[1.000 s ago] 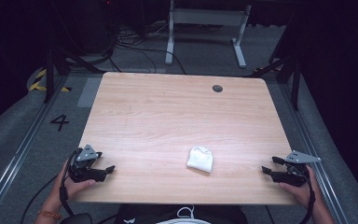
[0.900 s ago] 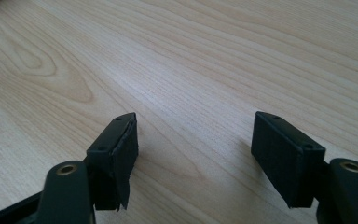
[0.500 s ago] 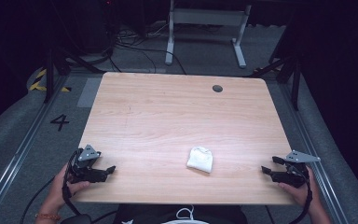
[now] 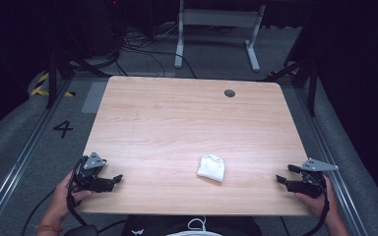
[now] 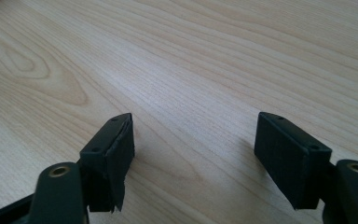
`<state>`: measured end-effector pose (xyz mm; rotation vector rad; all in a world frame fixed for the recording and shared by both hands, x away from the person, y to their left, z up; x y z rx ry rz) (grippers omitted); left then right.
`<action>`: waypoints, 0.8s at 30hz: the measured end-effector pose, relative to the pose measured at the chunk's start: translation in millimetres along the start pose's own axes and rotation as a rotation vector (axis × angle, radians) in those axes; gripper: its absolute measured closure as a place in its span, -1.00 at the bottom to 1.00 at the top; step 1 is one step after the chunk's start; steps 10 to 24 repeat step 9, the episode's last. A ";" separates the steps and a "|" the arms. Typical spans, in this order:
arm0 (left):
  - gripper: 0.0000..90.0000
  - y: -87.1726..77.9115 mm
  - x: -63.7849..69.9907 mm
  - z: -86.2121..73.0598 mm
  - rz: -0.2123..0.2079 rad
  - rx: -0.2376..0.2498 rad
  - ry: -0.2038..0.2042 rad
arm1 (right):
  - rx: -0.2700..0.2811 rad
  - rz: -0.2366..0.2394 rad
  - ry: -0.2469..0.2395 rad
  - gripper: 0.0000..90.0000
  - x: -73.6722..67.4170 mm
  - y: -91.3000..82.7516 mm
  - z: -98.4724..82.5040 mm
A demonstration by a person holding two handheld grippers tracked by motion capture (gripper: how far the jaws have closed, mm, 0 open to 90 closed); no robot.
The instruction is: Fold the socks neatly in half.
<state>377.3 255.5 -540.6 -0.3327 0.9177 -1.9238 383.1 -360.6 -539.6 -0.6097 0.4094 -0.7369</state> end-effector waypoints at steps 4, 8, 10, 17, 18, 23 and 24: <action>-0.79 1.6 1.1 0.7 0.003 -0.011 -0.008 | 0.000 -0.002 0.001 -0.36 0.1 0.0 -0.1; -0.84 3.0 1.6 1.5 0.006 -0.018 -0.006 | -0.003 -0.005 0.002 -0.38 0.6 -0.1 -0.3; -0.85 3.0 1.8 1.6 0.005 -0.021 -0.007 | -0.003 -0.006 0.003 -0.38 0.6 0.0 -0.2; -0.85 3.0 1.8 1.6 0.005 -0.021 -0.007 | -0.003 -0.006 0.003 -0.38 0.6 0.0 -0.2; -0.85 3.0 1.8 1.6 0.005 -0.021 -0.007 | -0.003 -0.006 0.003 -0.38 0.6 0.0 -0.2; -0.85 3.0 1.8 1.6 0.005 -0.021 -0.007 | -0.003 -0.006 0.003 -0.38 0.6 0.0 -0.2; -0.85 3.0 1.8 1.6 0.005 -0.021 -0.007 | -0.003 -0.006 0.003 -0.38 0.6 0.0 -0.2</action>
Point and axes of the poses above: each handheld gripper's, and its own axes: y roughly forward along the jaws, z roughly out of its top, x roughly to its right, the point moved 8 cm from there along y, roughly forward along the jaws, and after that the axes turned 11 degrees about z, right-handed, at the moved point
